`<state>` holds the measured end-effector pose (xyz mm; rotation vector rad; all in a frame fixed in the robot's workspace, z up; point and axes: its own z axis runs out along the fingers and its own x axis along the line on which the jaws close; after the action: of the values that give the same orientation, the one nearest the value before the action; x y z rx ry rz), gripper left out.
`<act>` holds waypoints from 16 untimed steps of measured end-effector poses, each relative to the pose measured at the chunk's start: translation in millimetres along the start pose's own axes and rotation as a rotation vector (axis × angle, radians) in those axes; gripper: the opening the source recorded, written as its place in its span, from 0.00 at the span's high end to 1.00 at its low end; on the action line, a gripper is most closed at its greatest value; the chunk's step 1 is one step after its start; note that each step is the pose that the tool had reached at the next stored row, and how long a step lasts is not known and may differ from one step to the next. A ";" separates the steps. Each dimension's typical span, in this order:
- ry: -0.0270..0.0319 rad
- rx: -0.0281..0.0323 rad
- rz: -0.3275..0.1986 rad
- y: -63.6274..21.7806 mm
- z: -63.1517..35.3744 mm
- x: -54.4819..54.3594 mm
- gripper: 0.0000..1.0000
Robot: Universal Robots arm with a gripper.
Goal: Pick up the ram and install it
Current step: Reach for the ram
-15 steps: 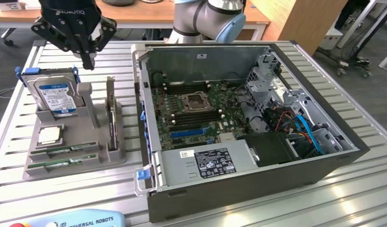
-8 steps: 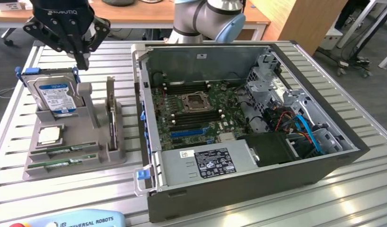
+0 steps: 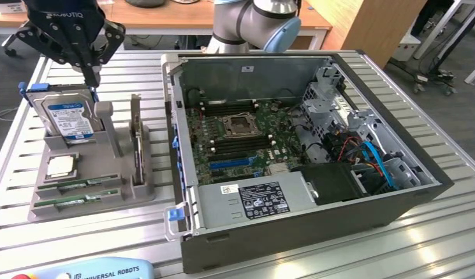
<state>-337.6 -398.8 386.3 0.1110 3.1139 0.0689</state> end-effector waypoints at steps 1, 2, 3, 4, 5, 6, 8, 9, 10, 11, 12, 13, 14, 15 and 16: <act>0.0000 0.0000 0.000 -0.1 0.0 1.6 0.90; 0.0001 0.0000 0.000 -0.2 0.0 3.2 0.90; 0.0000 0.0000 0.000 -0.3 0.1 4.8 0.90; 0.0001 0.0000 0.000 -0.5 0.0 6.5 0.90; 0.0000 0.0001 0.000 -0.6 0.0 8.1 0.90; 0.0000 0.0000 0.000 -0.7 0.0 10.0 0.90; 0.0001 0.0001 0.000 -1.0 -0.1 14.0 0.90; 0.0001 0.0000 0.000 -1.1 -0.1 16.1 0.90; 0.0001 0.0000 0.000 -1.3 -0.1 18.2 0.90; 0.0001 0.0000 0.000 -1.5 -0.1 20.3 0.90; 0.0000 0.0000 0.000 -1.6 -0.1 22.6 0.90; 0.0000 0.0000 0.000 -1.8 -0.1 25.0 0.90; 0.0000 0.0000 0.000 -1.9 -0.2 27.0 0.90; 0.0000 0.0000 0.000 -2.1 -0.2 29.0 0.90; 0.0001 0.0001 0.000 -2.2 -0.2 30.9 0.90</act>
<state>-368.6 -398.9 385.7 0.1102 3.1139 0.0688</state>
